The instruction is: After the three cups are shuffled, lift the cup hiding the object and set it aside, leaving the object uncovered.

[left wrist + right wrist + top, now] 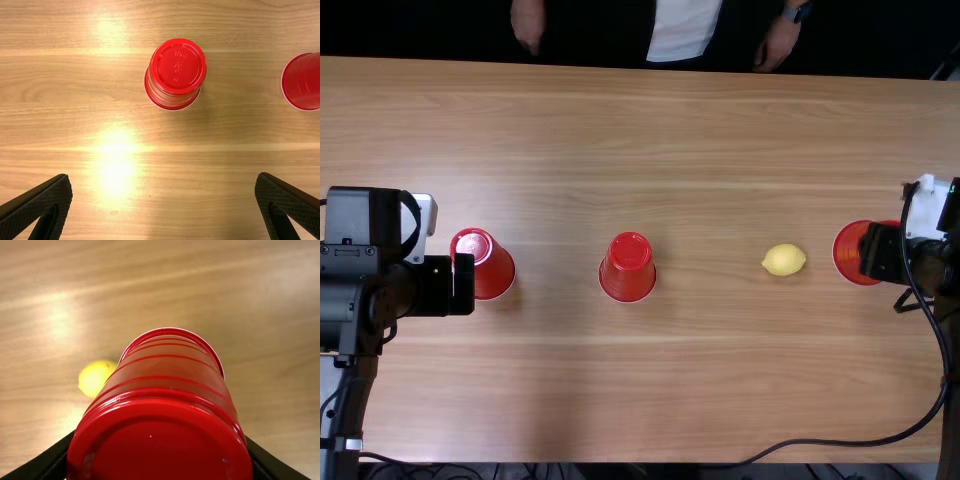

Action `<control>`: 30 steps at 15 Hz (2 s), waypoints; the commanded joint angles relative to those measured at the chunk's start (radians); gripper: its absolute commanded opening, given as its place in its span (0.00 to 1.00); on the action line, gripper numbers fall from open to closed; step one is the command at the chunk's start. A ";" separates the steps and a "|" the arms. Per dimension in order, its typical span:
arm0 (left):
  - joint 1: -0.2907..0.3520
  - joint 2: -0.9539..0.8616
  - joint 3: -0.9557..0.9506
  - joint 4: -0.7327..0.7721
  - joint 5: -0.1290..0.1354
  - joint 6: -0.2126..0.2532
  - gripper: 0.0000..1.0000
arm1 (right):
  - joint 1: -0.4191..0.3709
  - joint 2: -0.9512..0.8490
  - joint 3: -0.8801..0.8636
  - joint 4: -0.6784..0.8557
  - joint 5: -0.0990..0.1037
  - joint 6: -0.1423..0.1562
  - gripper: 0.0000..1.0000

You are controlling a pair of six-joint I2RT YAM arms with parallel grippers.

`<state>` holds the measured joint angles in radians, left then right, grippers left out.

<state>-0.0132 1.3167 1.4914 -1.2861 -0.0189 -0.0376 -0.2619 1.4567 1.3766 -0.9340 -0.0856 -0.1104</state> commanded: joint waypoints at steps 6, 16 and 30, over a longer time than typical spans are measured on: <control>-0.005 -0.005 -0.006 -0.001 0.002 0.004 1.00 | -0.085 -0.010 -0.214 0.048 0.001 -0.004 0.04; -0.007 -0.042 -0.006 -0.002 0.002 0.004 1.00 | -0.088 0.042 -0.384 0.257 -0.001 -0.004 1.00; -0.001 -0.143 -0.020 -0.002 0.004 0.001 1.00 | 0.139 -0.196 -0.126 0.116 -0.008 0.004 1.00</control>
<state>-0.0132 1.1858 1.4864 -1.2873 -0.0185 -0.0380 -0.1413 1.2816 1.2137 -0.8165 -0.0875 -0.1123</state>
